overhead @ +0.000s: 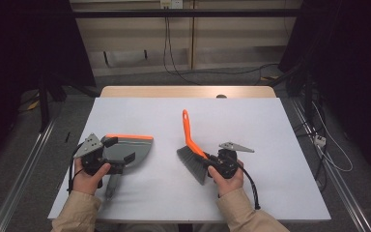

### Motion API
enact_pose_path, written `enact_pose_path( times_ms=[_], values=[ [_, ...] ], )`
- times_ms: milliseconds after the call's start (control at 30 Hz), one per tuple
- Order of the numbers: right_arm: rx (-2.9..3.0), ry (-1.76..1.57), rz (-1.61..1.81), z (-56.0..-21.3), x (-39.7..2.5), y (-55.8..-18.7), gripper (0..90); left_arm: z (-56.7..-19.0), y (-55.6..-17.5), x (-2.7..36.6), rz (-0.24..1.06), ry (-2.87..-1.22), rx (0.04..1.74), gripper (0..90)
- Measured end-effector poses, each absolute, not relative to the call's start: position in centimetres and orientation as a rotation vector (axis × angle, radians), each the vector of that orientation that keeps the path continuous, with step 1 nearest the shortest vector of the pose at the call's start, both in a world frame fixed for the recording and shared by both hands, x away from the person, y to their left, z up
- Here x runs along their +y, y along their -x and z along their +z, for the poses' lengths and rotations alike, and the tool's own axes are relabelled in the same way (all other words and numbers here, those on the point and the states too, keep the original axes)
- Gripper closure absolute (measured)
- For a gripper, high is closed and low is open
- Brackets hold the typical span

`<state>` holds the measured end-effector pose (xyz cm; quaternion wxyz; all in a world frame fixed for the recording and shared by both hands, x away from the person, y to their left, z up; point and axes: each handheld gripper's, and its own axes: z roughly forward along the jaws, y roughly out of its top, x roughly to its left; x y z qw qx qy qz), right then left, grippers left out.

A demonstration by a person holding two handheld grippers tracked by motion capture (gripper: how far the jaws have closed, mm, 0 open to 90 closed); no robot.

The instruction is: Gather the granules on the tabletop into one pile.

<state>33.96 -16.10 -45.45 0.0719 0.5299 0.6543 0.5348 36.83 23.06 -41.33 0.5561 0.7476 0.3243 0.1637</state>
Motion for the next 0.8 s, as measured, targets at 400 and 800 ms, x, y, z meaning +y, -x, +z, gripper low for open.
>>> enact_pose_path(
  times_ms=[400, 800],
  values=[
    [1.968, -1.489, 1.757, -43.0, -16.1, -35.7, 71.0, -41.4, -36.9, 23.1, 0.384, -1.764, 0.771, 5.1],
    [2.137, -1.142, 1.596, -43.0, -17.3, -41.8, 71.0, -41.4, -37.1, 23.2, 0.383, -1.762, 0.779, 5.1]
  ],
)
